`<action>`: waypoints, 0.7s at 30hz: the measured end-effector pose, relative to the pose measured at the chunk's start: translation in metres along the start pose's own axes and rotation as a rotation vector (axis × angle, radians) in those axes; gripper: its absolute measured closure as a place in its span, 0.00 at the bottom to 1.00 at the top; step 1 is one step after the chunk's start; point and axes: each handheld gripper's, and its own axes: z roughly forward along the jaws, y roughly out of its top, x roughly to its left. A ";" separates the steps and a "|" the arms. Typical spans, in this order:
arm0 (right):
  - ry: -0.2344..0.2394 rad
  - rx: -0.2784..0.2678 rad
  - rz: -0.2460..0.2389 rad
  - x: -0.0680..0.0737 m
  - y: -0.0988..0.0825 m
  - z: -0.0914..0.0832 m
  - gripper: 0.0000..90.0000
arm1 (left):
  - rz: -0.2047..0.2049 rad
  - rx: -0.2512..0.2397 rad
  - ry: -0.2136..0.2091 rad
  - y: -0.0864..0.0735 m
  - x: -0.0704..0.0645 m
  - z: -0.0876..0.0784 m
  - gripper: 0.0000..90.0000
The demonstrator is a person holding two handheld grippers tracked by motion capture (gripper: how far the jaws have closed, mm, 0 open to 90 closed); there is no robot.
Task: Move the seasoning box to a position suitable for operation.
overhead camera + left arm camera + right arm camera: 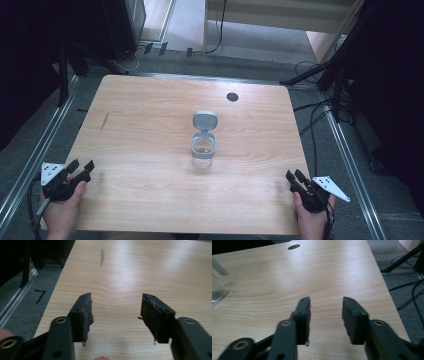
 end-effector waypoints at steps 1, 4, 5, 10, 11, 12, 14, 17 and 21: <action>-0.020 0.012 -0.009 0.003 0.000 0.000 0.82 | -0.007 0.003 -0.022 0.002 -0.006 0.002 0.62; 0.000 0.024 -0.015 0.009 0.002 0.003 0.98 | 0.001 0.020 -0.064 0.006 -0.013 0.004 0.78; 0.030 0.023 -0.012 0.014 0.004 0.004 1.00 | 0.011 0.033 -0.110 0.011 -0.024 0.007 0.83; 0.088 0.009 -0.026 0.037 0.014 0.008 1.00 | 0.021 0.056 -0.221 0.020 -0.054 0.016 0.96; 0.107 0.004 -0.030 0.044 0.018 0.010 1.00 | 0.033 0.055 -0.241 0.022 -0.062 0.017 0.99; 0.136 0.009 -0.027 0.057 0.023 0.016 1.00 | 0.049 0.057 -0.281 0.026 -0.076 0.020 1.00; 0.169 0.016 -0.029 0.072 0.027 0.025 1.00 | 0.057 0.064 -0.321 0.030 -0.090 0.024 1.00; 0.197 0.028 -0.046 0.095 0.032 0.041 1.00 | 0.062 0.068 -0.382 0.038 -0.114 0.031 1.00; 0.228 0.034 -0.058 0.114 0.036 0.054 1.00 | 0.078 0.076 -0.433 0.043 -0.141 0.041 1.00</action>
